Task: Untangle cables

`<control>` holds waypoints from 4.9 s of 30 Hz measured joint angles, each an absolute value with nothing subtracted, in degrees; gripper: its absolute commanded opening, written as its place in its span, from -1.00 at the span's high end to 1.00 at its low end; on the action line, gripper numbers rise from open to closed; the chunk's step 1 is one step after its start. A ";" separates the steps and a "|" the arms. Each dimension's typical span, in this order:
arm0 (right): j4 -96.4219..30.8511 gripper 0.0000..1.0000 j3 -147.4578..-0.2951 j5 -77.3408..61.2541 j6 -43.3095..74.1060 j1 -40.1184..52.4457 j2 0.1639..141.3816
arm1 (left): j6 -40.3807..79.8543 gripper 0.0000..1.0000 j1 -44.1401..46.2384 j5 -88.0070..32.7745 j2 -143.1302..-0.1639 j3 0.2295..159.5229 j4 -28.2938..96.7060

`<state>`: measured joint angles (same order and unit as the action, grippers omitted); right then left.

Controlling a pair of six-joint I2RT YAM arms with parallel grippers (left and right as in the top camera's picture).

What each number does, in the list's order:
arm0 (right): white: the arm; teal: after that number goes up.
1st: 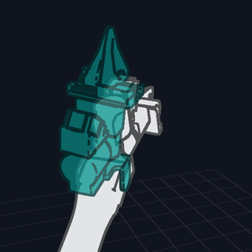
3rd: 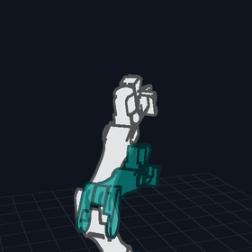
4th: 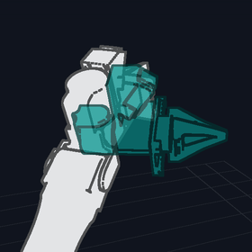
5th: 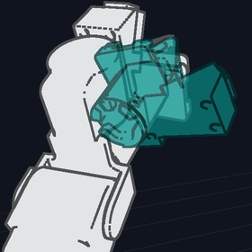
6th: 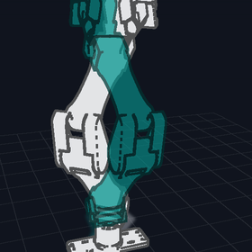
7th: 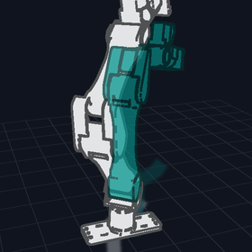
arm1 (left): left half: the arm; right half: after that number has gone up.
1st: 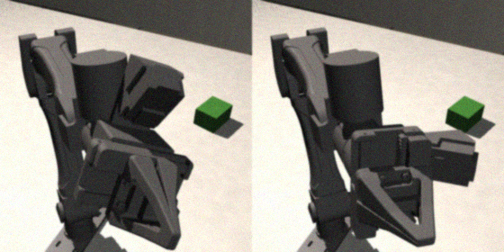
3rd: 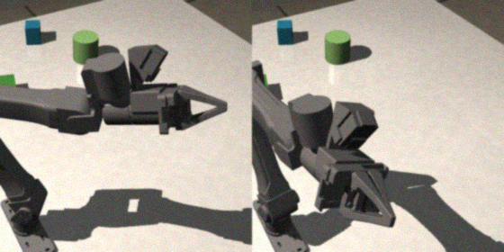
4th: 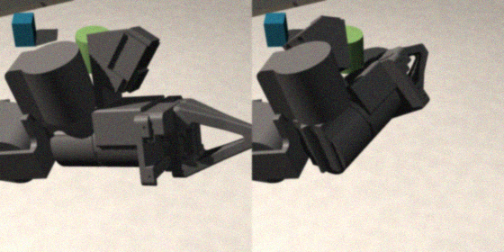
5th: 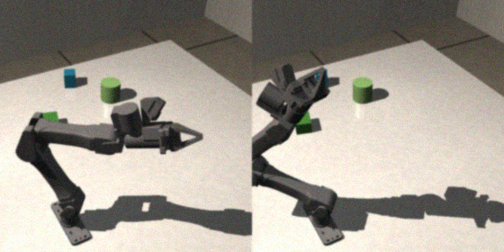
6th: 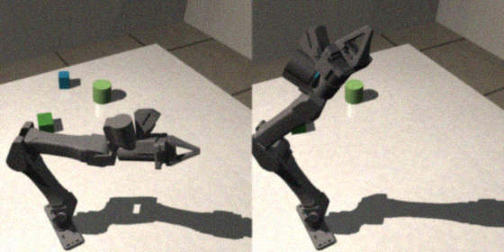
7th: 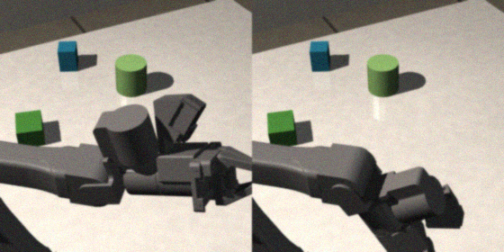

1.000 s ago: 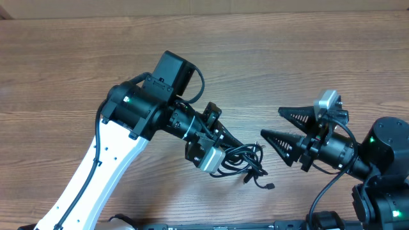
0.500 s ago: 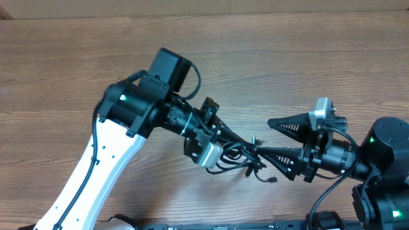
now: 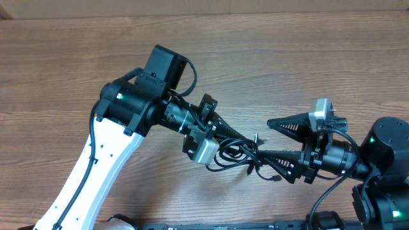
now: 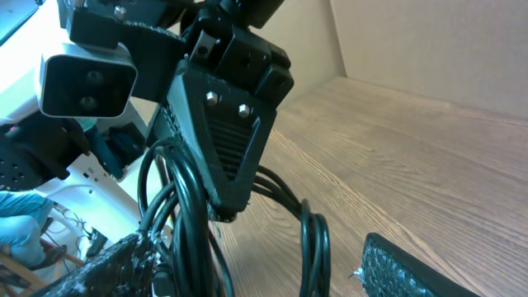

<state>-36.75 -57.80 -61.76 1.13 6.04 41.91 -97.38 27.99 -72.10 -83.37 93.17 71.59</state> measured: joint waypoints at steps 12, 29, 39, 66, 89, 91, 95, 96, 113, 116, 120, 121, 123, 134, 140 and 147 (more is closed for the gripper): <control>-37.10 -0.57 -57.80 -63.07 1.30 6.04 41.89 | -97.21 0.92 28.03 -75.31 -83.37 93.17 69.80; -39.90 0.47 -57.82 -62.48 1.23 6.04 41.74 | -84.09 0.92 33.19 -73.63 -83.40 93.17 57.32; -42.39 0.92 -57.84 -58.06 0.82 6.15 41.17 | -82.63 0.92 33.01 -70.54 -83.92 93.17 56.82; -45.65 0.09 -57.84 -59.88 -5.02 6.02 41.74 | -80.55 0.92 33.04 -72.86 -83.92 93.17 52.14; -41.65 0.93 -57.87 -52.42 -3.81 6.35 41.28 | -76.71 0.91 33.01 -73.71 -83.94 93.14 51.75; -39.31 0.93 -57.87 -49.78 -1.83 6.55 41.23 | -76.44 0.92 32.97 -73.73 -84.03 93.14 52.25; -34.98 0.92 -57.84 -46.78 1.72 6.96 41.15 | -76.07 0.92 32.86 -74.06 -84.18 93.17 53.82; -34.04 0.93 -57.84 -46.54 2.57 7.07 41.12 | -75.92 0.92 32.86 -74.22 -84.18 93.17 54.08; -25.15 0.93 -57.65 -46.74 11.44 7.33 41.01 | -74.98 0.92 35.51 -70.81 -84.18 94.87 54.48; -24.01 0.93 -57.63 -46.81 11.57 7.33 41.01 | -74.89 0.92 35.55 -70.65 -84.18 95.11 54.46; -23.20 0.93 -57.52 -47.16 11.42 7.33 41.01 | -74.89 0.92 35.55 -70.65 -84.18 95.31 54.96; -23.18 0.93 -57.52 -47.20 11.20 7.33 41.01 | -74.89 0.92 35.55 -70.65 -84.18 95.31 55.13; -23.14 0.93 -57.52 -47.24 10.59 7.33 41.01 | -74.89 0.92 35.55 -70.63 -84.18 95.31 55.33; -26.68 -0.31 -57.52 -44.40 7.14 6.90 41.08 | -74.91 0.92 36.82 -70.24 -84.18 95.07 56.73; -31.29 -0.58 -57.52 -40.95 6.87 6.37 41.15 | -74.89 0.92 36.71 -70.26 -84.18 94.41 55.79; -35.92 -0.91 -57.52 -38.57 7.40 6.35 41.47 | -74.89 0.92 35.00 -70.50 -84.18 94.08 54.50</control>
